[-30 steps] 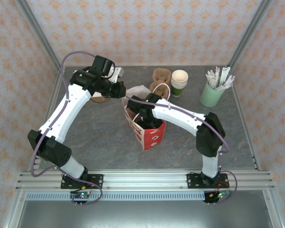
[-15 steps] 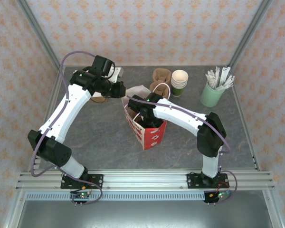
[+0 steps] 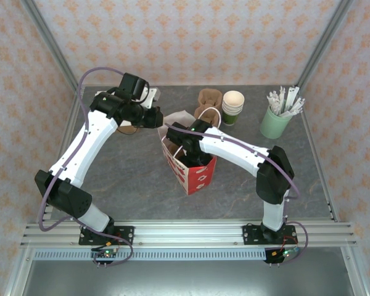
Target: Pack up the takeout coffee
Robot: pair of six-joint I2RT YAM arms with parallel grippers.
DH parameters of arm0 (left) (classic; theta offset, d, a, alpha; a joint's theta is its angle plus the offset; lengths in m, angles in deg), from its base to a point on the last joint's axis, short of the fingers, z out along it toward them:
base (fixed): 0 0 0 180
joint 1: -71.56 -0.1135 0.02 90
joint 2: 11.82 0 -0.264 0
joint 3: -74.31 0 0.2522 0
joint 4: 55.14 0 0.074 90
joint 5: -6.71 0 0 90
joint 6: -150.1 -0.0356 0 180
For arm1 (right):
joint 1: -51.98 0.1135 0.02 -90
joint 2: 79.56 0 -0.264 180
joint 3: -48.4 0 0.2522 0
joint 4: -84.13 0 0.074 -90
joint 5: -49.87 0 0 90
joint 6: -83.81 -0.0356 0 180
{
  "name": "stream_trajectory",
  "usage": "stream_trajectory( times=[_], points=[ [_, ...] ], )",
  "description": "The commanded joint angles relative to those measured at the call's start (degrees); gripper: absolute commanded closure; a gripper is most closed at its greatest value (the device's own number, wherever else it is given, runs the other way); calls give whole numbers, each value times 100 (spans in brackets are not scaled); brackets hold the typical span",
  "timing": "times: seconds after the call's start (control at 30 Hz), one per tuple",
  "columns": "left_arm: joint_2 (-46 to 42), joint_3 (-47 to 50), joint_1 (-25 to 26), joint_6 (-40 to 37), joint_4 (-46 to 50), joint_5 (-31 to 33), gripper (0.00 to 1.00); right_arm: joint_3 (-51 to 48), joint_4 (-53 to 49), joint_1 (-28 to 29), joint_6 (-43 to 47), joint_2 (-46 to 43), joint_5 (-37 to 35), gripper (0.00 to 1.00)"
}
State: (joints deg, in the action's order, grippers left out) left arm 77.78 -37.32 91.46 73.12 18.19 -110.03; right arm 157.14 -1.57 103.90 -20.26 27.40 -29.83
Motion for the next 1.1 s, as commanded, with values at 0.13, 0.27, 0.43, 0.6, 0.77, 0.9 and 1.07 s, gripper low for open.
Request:
stream_trajectory(
  times=[0.13,0.27,0.43,0.6,0.77,0.9,1.07],
  points=[
    [-135,61,64,34,29,55,88,352,-292,-42,22,-184,-160,30],
    [-137,57,66,26,36,73,88,372,-392,-42,9,-215,-198,30],
    [-136,61,64,33,29,80,88,278,-400,-42,13,-254,-180,30],
    [-127,48,67,24,39,86,88,121,-211,-51,1,-318,-172,30],
    [-136,57,67,23,46,99,88,32,-196,-94,-6,-319,-165,30],
    [-136,70,67,23,46,115,88,-49,-123,-146,-13,-406,-126,30],
    [-154,92,75,41,46,117,88,-48,-70,-165,-7,-469,-69,30]
  ],
)
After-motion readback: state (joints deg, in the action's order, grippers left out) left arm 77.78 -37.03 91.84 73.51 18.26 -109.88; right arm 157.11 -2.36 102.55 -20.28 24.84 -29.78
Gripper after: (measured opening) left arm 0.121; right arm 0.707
